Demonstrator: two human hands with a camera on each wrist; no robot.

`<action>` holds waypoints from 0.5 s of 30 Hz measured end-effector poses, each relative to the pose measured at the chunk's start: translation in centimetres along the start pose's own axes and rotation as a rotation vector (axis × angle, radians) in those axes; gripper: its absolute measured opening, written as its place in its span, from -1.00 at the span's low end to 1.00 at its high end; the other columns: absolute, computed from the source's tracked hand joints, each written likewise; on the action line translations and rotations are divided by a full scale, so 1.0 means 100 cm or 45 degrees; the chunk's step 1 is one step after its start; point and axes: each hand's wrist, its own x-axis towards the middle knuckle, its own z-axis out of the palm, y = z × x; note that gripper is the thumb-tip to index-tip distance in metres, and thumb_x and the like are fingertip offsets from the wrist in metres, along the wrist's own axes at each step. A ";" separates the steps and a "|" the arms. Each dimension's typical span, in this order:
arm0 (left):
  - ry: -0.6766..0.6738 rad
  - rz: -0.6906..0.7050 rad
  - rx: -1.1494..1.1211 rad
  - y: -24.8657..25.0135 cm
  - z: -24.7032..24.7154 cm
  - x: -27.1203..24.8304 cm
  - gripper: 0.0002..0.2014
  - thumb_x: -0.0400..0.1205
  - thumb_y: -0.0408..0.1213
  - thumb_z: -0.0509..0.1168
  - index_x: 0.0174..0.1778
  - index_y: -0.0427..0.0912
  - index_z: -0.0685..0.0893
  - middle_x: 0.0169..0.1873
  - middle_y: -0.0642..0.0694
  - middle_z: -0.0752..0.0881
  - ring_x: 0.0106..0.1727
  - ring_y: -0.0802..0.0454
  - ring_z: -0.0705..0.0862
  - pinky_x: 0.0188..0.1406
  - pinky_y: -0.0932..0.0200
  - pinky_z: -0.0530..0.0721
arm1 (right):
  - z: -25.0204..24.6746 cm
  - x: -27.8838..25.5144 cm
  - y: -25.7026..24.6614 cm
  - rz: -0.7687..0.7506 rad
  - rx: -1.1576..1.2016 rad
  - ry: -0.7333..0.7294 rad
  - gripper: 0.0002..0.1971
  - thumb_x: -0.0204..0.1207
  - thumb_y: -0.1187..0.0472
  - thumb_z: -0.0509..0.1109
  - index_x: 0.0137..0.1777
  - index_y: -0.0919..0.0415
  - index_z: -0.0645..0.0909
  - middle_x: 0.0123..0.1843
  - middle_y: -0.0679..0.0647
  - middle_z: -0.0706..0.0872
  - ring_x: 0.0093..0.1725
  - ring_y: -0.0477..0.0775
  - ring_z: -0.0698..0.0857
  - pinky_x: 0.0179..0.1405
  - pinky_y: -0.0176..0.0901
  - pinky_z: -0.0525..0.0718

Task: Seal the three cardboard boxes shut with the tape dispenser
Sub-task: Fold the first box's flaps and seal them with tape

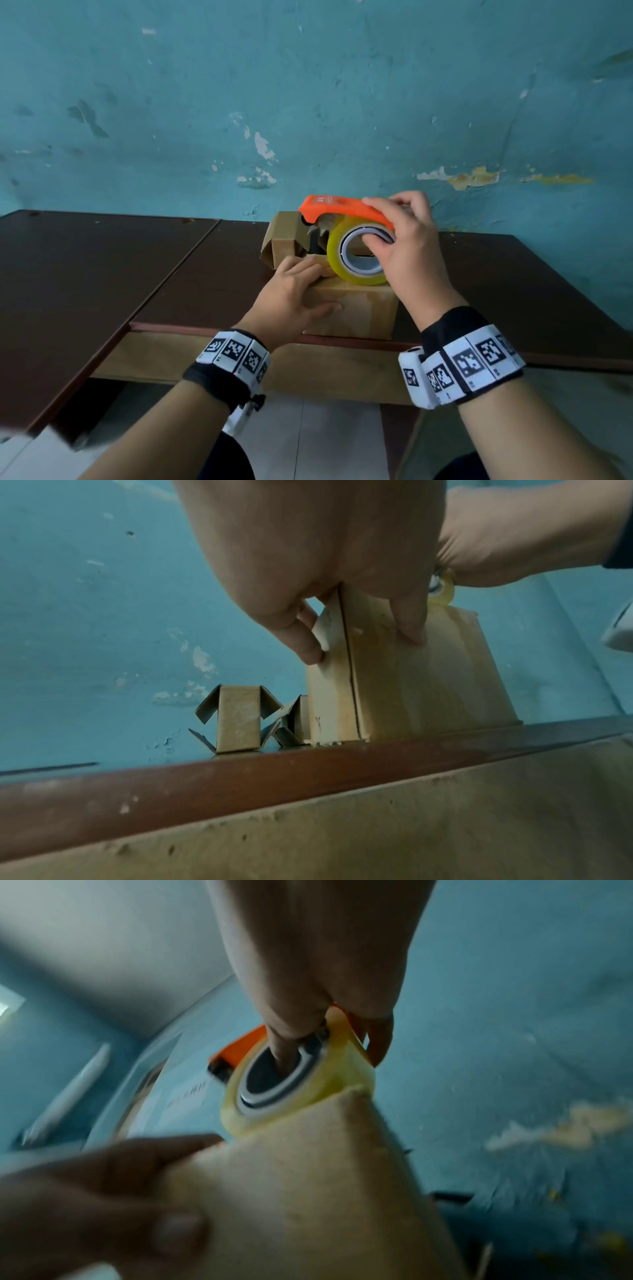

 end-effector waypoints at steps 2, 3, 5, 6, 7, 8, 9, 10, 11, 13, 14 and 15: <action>0.002 -0.025 -0.053 0.000 0.003 -0.003 -0.50 0.56 0.08 0.59 0.42 0.12 0.70 0.38 0.31 0.62 0.38 0.09 0.44 0.50 0.12 0.47 | 0.004 0.000 -0.003 0.078 0.064 -0.037 -0.39 0.53 0.55 0.47 0.51 0.04 0.68 0.29 0.03 0.44 0.17 -0.13 0.57 0.26 -0.58 0.54; 0.001 -0.033 -0.075 0.001 0.004 -0.004 -0.50 0.58 0.06 0.58 0.43 0.13 0.68 0.39 0.32 0.61 0.46 0.07 0.43 0.54 0.10 0.45 | 0.005 0.000 -0.004 0.099 0.064 -0.057 -0.34 0.52 0.60 0.41 0.53 0.01 0.66 0.29 0.03 0.45 0.16 -0.13 0.57 0.25 -0.60 0.53; -0.017 -0.058 -0.130 0.002 0.004 -0.007 -0.52 0.62 0.04 0.54 0.46 0.16 0.65 0.42 0.37 0.56 0.59 0.09 0.35 0.60 0.08 0.40 | 0.007 0.000 -0.007 0.103 0.054 -0.079 -0.28 0.49 0.65 0.34 0.54 -0.01 0.64 0.29 0.05 0.48 0.19 -0.10 0.60 0.31 -0.44 0.59; -0.036 -0.082 -0.171 0.003 0.003 -0.007 -0.53 0.64 0.02 0.52 0.48 0.17 0.64 0.42 0.42 0.53 0.64 0.15 0.28 0.61 0.09 0.38 | 0.007 0.001 -0.008 0.097 0.057 -0.083 -0.27 0.48 0.67 0.32 0.53 0.00 0.64 0.29 0.05 0.49 0.20 -0.07 0.61 0.34 -0.33 0.64; -0.059 -0.100 -0.207 0.004 0.002 -0.007 -0.54 0.66 0.01 0.51 0.50 0.18 0.63 0.43 0.48 0.50 0.68 0.23 0.22 0.61 0.09 0.37 | 0.007 0.002 -0.009 0.094 0.059 -0.085 -0.27 0.48 0.67 0.31 0.53 0.00 0.65 0.29 0.06 0.49 0.20 -0.05 0.63 0.36 -0.23 0.67; -0.078 -0.113 -0.227 0.004 0.001 -0.007 -0.54 0.68 0.01 0.49 0.51 0.19 0.62 0.43 0.56 0.45 0.70 0.30 0.16 0.61 0.08 0.37 | 0.006 0.004 -0.009 0.093 0.056 -0.090 -0.28 0.48 0.67 0.30 0.52 0.01 0.66 0.29 0.06 0.50 0.19 -0.05 0.63 0.37 -0.18 0.69; -0.084 -0.119 -0.233 0.005 0.000 -0.008 -0.54 0.68 0.01 0.49 0.51 0.20 0.62 0.42 0.63 0.42 0.71 0.35 0.13 0.60 0.08 0.36 | 0.005 0.006 -0.008 0.095 0.054 -0.102 -0.28 0.48 0.67 0.30 0.52 0.01 0.66 0.28 0.06 0.51 0.19 -0.07 0.63 0.37 -0.15 0.70; -0.083 -0.125 -0.237 0.005 0.000 -0.008 -0.54 0.68 0.02 0.48 0.52 0.20 0.62 0.40 0.67 0.40 0.71 0.37 0.12 0.60 0.09 0.35 | 0.003 0.007 -0.008 0.097 0.056 -0.119 -0.29 0.49 0.67 0.30 0.51 0.01 0.67 0.27 0.06 0.51 0.18 -0.09 0.62 0.37 -0.14 0.71; -0.079 -0.133 -0.243 0.005 0.001 -0.009 -0.54 0.68 0.02 0.48 0.52 0.20 0.62 0.40 0.68 0.39 0.71 0.39 0.11 0.60 0.11 0.34 | 0.002 0.009 -0.008 0.098 0.059 -0.138 -0.29 0.49 0.67 0.30 0.51 0.00 0.68 0.26 0.05 0.52 0.17 -0.11 0.62 0.37 -0.14 0.71; -0.064 -0.138 -0.262 0.004 0.002 -0.009 -0.56 0.70 0.03 0.46 0.51 0.18 0.63 0.43 0.58 0.44 0.71 0.37 0.13 0.60 0.17 0.29 | 0.000 0.012 -0.010 0.087 0.042 -0.175 -0.29 0.49 0.67 0.29 0.49 -0.01 0.70 0.24 0.03 0.51 0.16 -0.13 0.59 0.36 -0.16 0.70; -0.059 -0.134 -0.285 0.005 0.002 -0.009 -0.60 0.73 0.04 0.42 0.50 0.17 0.64 0.44 0.52 0.49 0.71 0.36 0.14 0.61 0.22 0.26 | -0.001 0.012 -0.011 0.075 0.025 -0.192 -0.29 0.49 0.66 0.29 0.49 -0.01 0.70 0.23 0.02 0.51 0.16 -0.14 0.58 0.36 -0.19 0.69; -0.049 -0.139 -0.334 0.007 0.002 -0.009 -0.66 0.76 0.04 0.36 0.46 0.18 0.66 0.44 0.48 0.52 0.70 0.37 0.15 0.61 0.30 0.22 | -0.001 0.013 -0.013 0.065 0.011 -0.209 -0.29 0.49 0.66 0.29 0.49 -0.02 0.70 0.23 0.01 0.50 0.16 -0.14 0.57 0.36 -0.21 0.67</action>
